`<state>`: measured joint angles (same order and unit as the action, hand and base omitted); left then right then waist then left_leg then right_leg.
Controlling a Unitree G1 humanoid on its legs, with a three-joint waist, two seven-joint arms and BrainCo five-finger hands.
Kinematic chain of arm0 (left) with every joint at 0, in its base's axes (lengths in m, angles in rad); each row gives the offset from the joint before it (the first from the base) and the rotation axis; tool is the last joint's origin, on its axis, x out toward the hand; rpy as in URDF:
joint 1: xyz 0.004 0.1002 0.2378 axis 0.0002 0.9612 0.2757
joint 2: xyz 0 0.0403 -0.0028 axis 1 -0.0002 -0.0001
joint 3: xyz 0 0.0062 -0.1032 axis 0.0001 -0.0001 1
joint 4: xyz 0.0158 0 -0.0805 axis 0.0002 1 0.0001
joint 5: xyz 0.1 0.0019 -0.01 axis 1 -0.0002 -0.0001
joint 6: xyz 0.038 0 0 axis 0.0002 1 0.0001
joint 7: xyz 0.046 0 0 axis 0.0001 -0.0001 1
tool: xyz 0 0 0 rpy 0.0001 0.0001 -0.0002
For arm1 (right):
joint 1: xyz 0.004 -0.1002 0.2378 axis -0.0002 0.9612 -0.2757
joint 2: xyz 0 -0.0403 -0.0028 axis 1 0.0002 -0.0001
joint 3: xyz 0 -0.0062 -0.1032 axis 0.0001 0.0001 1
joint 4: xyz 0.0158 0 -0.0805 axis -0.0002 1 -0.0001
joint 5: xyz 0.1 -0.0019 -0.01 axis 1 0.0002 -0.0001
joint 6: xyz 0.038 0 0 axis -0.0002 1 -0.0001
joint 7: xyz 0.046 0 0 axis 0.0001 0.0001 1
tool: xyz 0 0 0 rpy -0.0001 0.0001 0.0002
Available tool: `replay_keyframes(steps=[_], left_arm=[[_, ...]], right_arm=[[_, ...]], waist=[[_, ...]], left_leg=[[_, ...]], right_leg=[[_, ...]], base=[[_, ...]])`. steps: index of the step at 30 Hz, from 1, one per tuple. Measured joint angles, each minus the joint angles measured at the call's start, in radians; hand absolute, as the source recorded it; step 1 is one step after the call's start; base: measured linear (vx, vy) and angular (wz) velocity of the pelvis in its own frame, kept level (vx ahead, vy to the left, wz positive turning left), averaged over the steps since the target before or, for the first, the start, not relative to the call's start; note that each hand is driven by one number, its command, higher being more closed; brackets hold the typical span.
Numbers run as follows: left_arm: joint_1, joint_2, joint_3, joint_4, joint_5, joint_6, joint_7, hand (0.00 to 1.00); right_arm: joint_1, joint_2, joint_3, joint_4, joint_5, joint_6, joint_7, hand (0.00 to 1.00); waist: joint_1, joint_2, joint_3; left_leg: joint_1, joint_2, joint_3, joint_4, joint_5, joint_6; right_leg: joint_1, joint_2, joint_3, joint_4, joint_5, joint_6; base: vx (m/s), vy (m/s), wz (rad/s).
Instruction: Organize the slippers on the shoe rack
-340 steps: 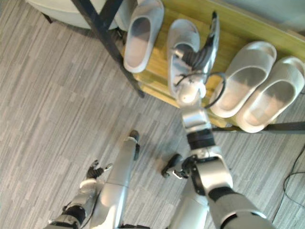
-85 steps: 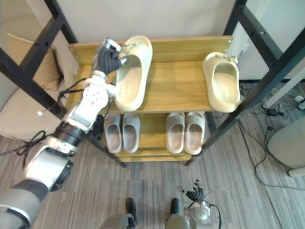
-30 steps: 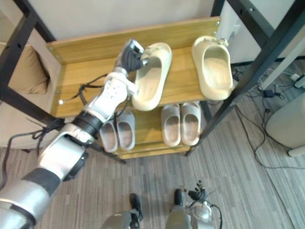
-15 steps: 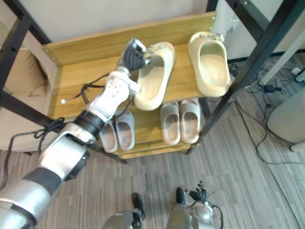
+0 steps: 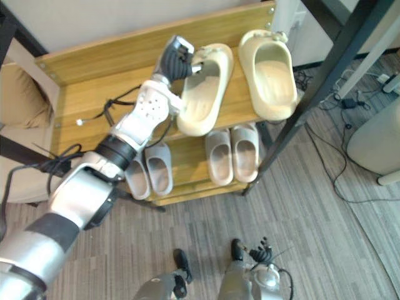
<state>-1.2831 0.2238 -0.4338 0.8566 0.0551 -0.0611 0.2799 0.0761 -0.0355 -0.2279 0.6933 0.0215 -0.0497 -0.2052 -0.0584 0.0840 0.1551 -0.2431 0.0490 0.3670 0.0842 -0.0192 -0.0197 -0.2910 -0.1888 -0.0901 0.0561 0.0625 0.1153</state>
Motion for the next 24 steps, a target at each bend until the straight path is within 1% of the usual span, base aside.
replay_keyframes(steps=[5, 14, 18, 21, 24], left_arm=[[0.0, 0.017, 0.004, 0.0, 0.0, 0.0, 0.0, 0.0], [-0.002, 0.021, 0.006, -0.001, -0.03, -0.002, 0.007, 0.0], [-0.018, 0.02, 0.007, -0.003, -0.059, -0.002, 0.03, 0.0], [-0.023, 0.019, 0.017, -0.033, -0.067, -0.009, 0.044, 0.0], [-0.021, 0.018, 0.044, -0.079, -0.099, -0.02, 0.051, 0.0]], right_arm=[[-0.004, 0.0, 0.001, 0.001, 0.0, 0.0, 0.001, 0.0], [-0.015, -0.002, 0.005, 0.039, 0.0, -0.001, 0.007, 0.0], [-0.015, -0.004, 0.009, 0.039, 0.0, -0.001, 0.007, 0.0], [-0.014, -0.005, 0.018, 0.039, -0.001, -0.001, 0.008, 0.0], [-0.014, -0.005, 0.037, 0.04, -0.001, -0.001, 0.009, 0.0]], waist=[[-0.001, 0.0, 0.0], [-0.001, 0.0, 0.0], [-0.001, 0.0, 0.0], [-0.002, -0.001, 0.0], [-0.001, -0.001, 0.0]], left_leg=[[-0.002, -0.004, 0.002, 0.0, -0.002, 0.003], [-0.002, -0.009, -0.015, 0.0, 0.0, 0.004], [-0.001, -0.012, -0.027, 0.0, 0.003, 0.009], [-0.002, -0.015, -0.045, 0.0, 0.007, 0.014], [0.0, -0.019, -0.056, 0.0, 0.01, 0.018]], right_leg=[[0.008, -0.002, 0.004, -0.027, 0.016, 0.002], [0.017, -0.005, -0.01, -0.027, 0.016, 0.002], [0.027, -0.008, -0.024, -0.027, 0.016, 0.002], [0.037, -0.012, -0.038, -0.028, 0.016, 0.001], [0.047, -0.017, -0.053, -0.029, 0.016, 0.002]], base=[[0.0, 0.011, -0.02], [0.0, 0.01, 0.04], [-0.01, 0.018, 0.1], [-0.01, 0.019, 0.16], [-0.02, 0.021, 0.13]])
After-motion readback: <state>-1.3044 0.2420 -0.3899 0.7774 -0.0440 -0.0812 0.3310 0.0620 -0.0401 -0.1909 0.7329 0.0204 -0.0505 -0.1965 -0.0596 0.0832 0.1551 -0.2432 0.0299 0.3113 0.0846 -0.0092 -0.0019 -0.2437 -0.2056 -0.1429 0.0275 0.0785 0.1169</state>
